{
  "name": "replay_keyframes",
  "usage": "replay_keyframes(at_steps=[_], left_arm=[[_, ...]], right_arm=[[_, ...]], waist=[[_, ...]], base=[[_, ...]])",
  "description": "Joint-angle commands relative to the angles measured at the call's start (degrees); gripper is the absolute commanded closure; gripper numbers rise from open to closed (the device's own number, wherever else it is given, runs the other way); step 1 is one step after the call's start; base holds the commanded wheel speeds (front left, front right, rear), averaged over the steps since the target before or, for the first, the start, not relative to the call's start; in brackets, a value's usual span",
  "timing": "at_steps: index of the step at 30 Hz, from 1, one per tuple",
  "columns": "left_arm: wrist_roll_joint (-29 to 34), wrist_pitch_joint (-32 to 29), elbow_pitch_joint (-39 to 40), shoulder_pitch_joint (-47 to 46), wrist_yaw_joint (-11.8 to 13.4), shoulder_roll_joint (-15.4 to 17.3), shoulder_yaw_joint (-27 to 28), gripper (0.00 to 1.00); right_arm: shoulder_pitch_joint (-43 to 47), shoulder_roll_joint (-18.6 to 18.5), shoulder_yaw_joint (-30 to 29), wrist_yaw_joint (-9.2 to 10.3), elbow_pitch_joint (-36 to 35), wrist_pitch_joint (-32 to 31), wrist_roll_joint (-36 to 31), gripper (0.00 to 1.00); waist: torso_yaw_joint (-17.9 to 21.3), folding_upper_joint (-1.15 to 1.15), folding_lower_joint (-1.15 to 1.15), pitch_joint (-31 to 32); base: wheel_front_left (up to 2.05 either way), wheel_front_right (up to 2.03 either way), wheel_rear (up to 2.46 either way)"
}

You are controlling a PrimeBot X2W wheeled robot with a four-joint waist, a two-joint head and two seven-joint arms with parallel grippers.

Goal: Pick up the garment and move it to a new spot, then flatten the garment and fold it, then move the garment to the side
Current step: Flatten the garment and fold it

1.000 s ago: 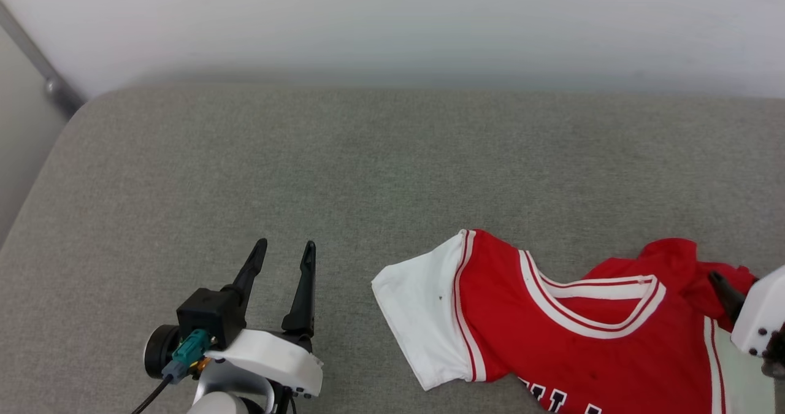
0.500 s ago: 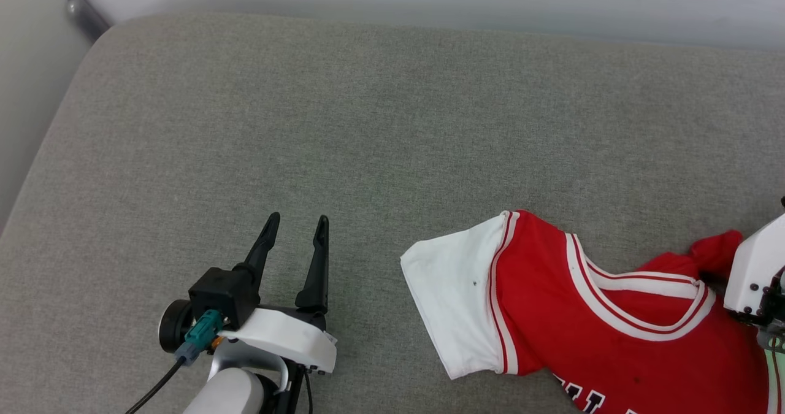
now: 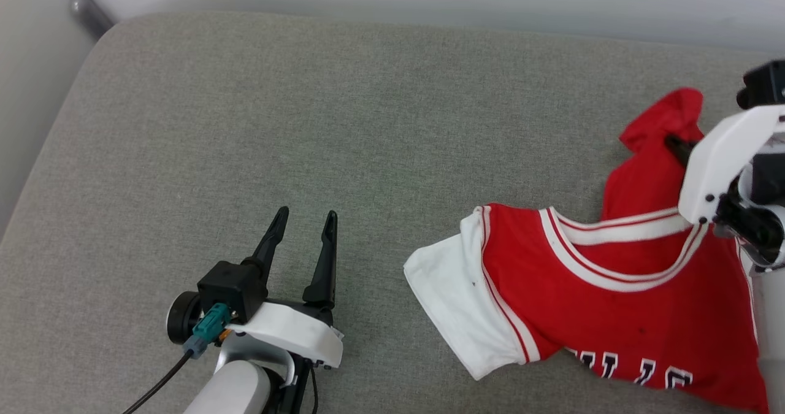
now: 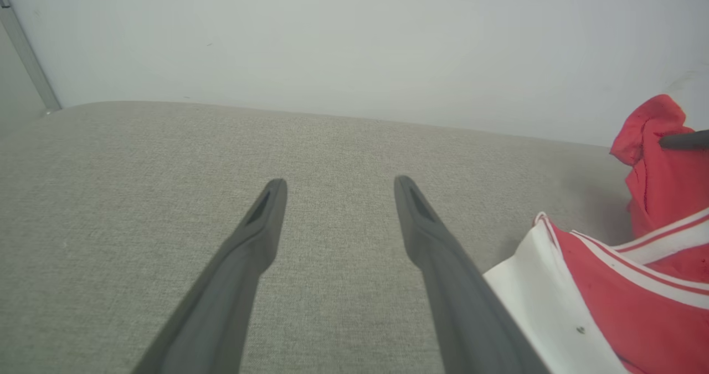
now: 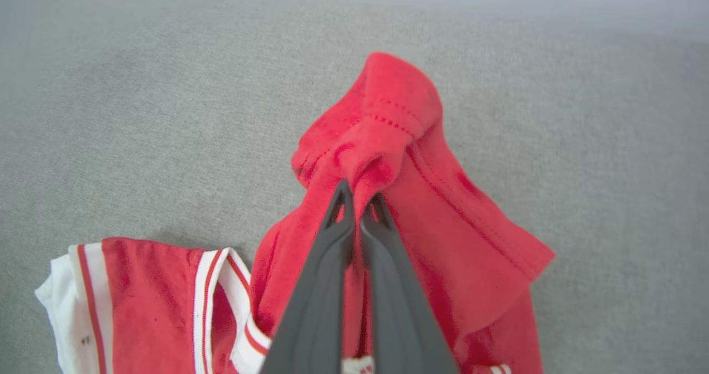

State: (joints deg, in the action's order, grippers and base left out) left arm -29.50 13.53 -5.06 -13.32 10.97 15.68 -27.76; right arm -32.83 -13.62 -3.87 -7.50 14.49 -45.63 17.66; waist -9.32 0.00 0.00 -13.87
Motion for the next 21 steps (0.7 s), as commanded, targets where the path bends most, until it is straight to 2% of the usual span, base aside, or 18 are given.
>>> replay_keyframes(at_steps=[1,4,9,10,11,12,16,21], left_arm=[[0.02,0.24,0.03,-0.91,-0.28,-0.19,-0.06,0.00],[-0.07,0.40,-0.08,-1.15,-0.32,-0.40,-0.05,0.00],[-0.29,0.76,-0.64,-1.32,-0.32,-0.90,0.28,0.00],[-0.33,0.82,-0.80,-1.35,-0.39,-1.04,0.27,0.00],[-0.27,0.92,-0.95,-1.36,-0.48,-1.11,0.29,0.00],[-0.25,0.94,-1.17,-1.29,-0.58,-1.16,0.29,0.00],[-0.01,1.16,-1.72,-0.30,-0.38,-0.87,0.43,0.00],[-0.07,1.00,-1.63,1.19,0.34,0.09,0.87,0.00]], right_arm=[[-1.30,-0.24,0.92,0.02,-0.45,1.27,0.34,1.00],[-3.21,-0.08,5.41,0.02,-0.28,5.23,1.38,1.00],[-0.80,-0.15,10.62,0.02,4.60,11.44,2.76,1.00],[-0.18,-0.42,11.02,0.02,6.05,12.83,2.92,0.77],[0.27,-0.90,11.61,0.02,7.14,14.38,2.89,0.22],[0.57,-0.98,12.00,0.02,7.98,16.24,3.25,0.00],[2.92,-2.11,13.16,0.02,8.45,26.55,2.14,0.00],[7.54,-1.46,10.78,0.02,4.50,38.13,-1.71,0.00]], waist=[[-0.29,0.00,0.00,-0.40],[-0.73,0.00,0.00,-1.40],[-1.06,0.00,0.00,-2.08],[-1.11,0.00,0.00,-2.04],[-1.13,0.00,0.00,-1.94],[-1.12,0.00,0.00,-1.69],[-0.36,0.00,0.00,0.33],[1.51,0.00,0.00,3.92]], base=[[0.00,0.00,0.00],[0.00,0.00,0.00],[0.00,0.00,0.00],[0.00,0.00,0.00],[0.00,0.00,0.00],[0.00,0.00,0.00],[0.00,0.00,0.00],[0.00,0.00,0.00]])
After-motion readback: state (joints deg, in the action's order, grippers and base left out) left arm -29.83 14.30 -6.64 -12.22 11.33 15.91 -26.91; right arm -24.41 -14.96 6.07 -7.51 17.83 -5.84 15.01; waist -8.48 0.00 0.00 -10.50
